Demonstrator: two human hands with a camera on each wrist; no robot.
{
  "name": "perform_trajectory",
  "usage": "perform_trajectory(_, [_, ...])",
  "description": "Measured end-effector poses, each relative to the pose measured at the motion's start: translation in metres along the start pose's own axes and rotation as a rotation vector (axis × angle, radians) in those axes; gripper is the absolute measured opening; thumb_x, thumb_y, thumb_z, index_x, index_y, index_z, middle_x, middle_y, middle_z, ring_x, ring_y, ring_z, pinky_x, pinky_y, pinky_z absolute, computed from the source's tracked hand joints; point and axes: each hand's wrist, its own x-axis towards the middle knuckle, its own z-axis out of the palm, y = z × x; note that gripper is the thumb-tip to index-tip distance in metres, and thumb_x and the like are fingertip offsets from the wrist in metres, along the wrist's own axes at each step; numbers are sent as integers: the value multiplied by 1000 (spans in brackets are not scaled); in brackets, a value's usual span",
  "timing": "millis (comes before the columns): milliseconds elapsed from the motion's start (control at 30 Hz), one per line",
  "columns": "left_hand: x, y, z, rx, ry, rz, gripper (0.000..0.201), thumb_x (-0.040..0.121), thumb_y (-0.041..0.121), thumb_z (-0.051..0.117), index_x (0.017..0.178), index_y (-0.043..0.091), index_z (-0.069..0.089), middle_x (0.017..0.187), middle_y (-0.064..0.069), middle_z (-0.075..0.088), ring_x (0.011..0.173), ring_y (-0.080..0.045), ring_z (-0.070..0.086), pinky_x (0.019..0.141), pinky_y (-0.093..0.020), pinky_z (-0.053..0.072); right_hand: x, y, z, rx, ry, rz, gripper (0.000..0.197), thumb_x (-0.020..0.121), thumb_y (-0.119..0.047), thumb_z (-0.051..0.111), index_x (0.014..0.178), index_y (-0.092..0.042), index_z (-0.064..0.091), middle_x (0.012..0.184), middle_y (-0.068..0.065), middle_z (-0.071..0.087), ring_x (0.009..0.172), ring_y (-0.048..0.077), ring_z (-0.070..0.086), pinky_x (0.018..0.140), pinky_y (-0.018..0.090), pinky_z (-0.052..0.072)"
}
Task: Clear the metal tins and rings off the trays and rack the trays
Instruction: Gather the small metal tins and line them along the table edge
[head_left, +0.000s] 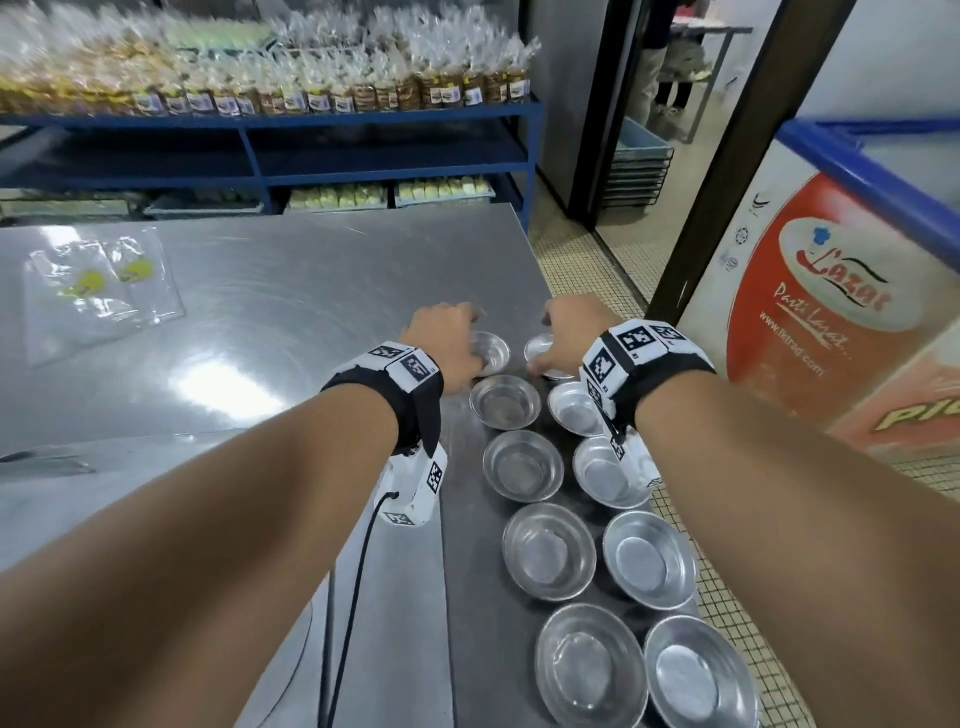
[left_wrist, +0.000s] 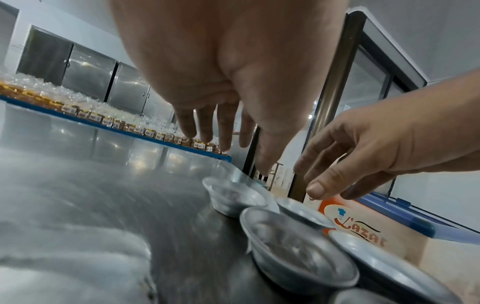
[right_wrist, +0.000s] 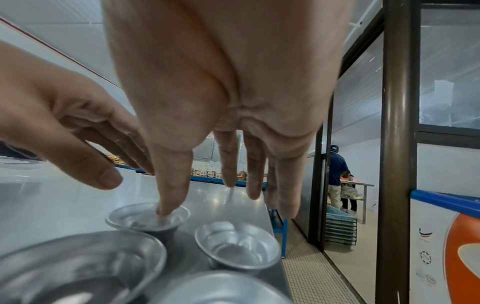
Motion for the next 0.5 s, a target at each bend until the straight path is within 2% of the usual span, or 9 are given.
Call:
perform_trajectory(100, [-23,-3,-27,-2,-15,12,45,88,28,67,129,15,59,123,-7,65,115,-31,60,93,-39,52,-22,-16,-17,-4,-1,-18,48,72,-30,82,111,-7,65,108,9,67,95,27,66,81,38,57])
perform_trajectory(200, [-55,-8,-52,-25,-36,10,37,88,25,67,121,9,63,116,-10,68,109,-31,63,92,-40,52,-54,-36,-36,-26,-18,-25,46,71,-32,83,107,-9,65,103,8,67,91,27,66,81,38,57])
perform_trajectory(400, [-144,-30,-100,-44,-50,4,42,86,25,68,127,16,62,122,-7,67,111,-28,63,95,-36,52,-137,-86,-64,-34,-23,-23,32,77,-28,73,104,-11,68,100,7,68,90,26,67,83,39,57])
perform_trajectory(500, [-197,-42,-126,-49,-47,8,42,88,28,69,127,15,61,123,-7,66,113,-28,63,98,-38,51,-187,-122,-73,-51,-41,-33,21,77,-29,71,93,-17,68,86,2,66,90,26,65,84,39,55])
